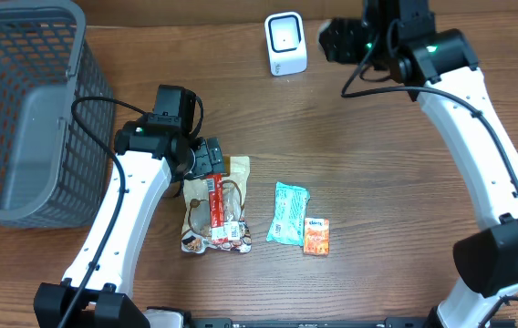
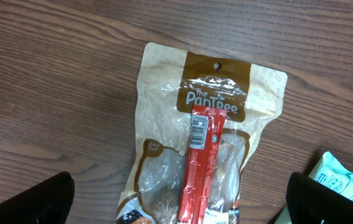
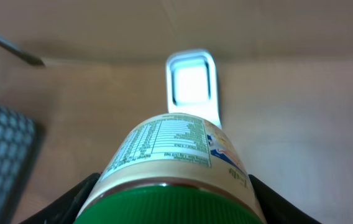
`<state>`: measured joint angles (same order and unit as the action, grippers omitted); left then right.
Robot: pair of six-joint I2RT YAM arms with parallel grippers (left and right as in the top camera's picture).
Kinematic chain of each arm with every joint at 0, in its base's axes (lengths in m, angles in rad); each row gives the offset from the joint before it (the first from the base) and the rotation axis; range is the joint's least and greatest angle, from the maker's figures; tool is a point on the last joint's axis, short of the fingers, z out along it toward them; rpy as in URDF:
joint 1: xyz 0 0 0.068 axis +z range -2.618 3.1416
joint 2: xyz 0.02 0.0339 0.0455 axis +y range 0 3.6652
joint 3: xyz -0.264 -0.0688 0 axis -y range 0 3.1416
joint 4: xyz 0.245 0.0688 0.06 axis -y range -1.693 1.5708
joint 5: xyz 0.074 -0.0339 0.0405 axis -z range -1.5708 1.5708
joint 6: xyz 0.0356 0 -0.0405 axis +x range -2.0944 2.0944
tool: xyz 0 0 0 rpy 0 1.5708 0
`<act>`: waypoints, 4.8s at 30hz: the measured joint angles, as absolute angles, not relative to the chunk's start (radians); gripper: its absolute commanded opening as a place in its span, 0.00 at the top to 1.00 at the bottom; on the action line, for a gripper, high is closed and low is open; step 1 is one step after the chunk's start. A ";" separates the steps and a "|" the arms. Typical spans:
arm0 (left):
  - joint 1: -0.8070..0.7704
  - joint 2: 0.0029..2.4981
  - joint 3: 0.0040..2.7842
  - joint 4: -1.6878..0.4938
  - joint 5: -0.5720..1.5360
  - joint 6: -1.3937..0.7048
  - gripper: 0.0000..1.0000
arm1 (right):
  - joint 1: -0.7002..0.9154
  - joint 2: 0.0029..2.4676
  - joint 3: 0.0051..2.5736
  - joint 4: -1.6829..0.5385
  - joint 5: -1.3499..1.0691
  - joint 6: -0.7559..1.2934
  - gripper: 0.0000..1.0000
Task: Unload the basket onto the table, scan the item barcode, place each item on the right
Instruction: 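Carry the jar to the white scanner and hold it in front, then move the jar to the right side and set it down, release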
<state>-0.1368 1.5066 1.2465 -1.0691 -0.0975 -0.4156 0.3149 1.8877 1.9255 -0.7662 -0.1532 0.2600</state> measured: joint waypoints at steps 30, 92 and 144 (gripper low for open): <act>-0.137 1.507 1.247 -1.069 -0.097 -0.416 0.00 | 0.373 2.398 1.925 0.276 -0.096 0.090 0.96; -0.137 1.507 1.250 -1.069 -0.097 -0.416 0.00 | 0.006 1.821 1.849 -1.415 -0.095 0.392 0.96; -0.137 1.507 1.250 -1.069 -0.097 -0.416 0.00 | -0.108 1.819 1.211 -1.078 0.008 0.454 0.17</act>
<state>-0.1368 1.5066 1.2499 -1.0695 -0.0975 -0.4156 -0.1078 1.8191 1.2110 -1.0782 0.0082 0.4541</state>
